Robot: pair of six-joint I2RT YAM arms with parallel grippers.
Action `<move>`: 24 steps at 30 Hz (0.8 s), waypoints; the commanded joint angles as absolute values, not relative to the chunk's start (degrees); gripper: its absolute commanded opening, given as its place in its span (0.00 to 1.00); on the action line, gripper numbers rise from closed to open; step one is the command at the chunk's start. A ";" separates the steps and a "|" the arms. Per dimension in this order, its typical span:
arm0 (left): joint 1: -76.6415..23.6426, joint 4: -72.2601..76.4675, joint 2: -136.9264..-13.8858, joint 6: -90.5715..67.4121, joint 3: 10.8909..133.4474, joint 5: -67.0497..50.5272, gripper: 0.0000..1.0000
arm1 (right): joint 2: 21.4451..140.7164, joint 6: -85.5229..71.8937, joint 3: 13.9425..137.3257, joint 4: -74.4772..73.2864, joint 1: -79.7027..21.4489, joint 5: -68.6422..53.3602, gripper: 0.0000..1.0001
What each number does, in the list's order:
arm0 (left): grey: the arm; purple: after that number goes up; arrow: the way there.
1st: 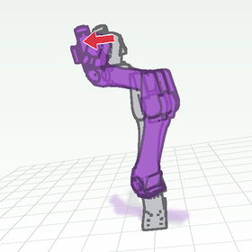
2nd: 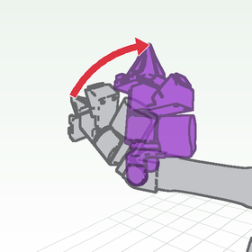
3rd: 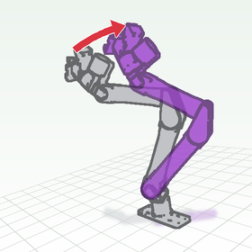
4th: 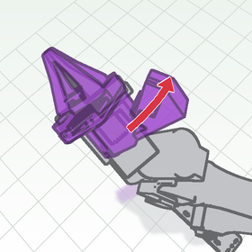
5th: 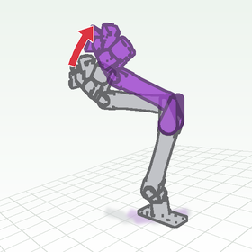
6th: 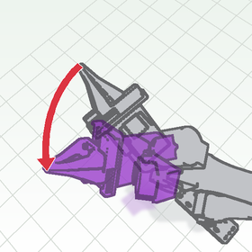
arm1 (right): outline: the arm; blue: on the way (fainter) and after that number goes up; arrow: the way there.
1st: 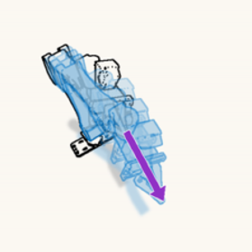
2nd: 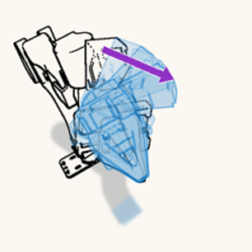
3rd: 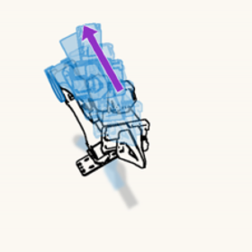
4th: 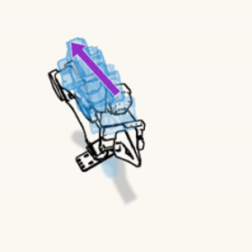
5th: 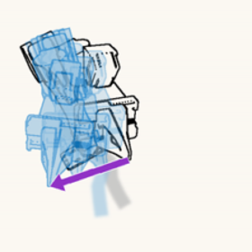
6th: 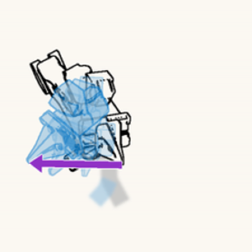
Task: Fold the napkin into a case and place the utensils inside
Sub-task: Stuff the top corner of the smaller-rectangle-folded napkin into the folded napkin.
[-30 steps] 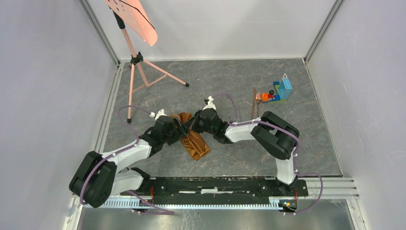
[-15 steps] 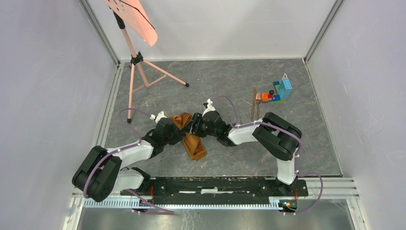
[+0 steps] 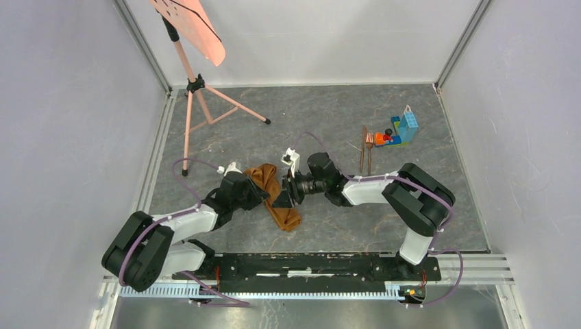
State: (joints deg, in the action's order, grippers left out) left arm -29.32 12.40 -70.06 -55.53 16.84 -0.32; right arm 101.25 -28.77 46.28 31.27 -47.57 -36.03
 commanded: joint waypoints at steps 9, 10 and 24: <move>-29.28 10.44 -73.43 -54.42 15.27 -3.49 0.28 | 99.32 -23.95 32.56 35.25 -48.95 -37.91 0.45; -29.28 10.52 -73.62 -54.05 15.25 -3.55 0.28 | 98.64 -24.03 33.04 34.69 -48.68 -37.07 0.47; -29.28 10.26 -74.90 -51.86 16.00 -4.70 0.27 | 104.72 -32.07 50.99 36.38 -43.48 -21.73 0.79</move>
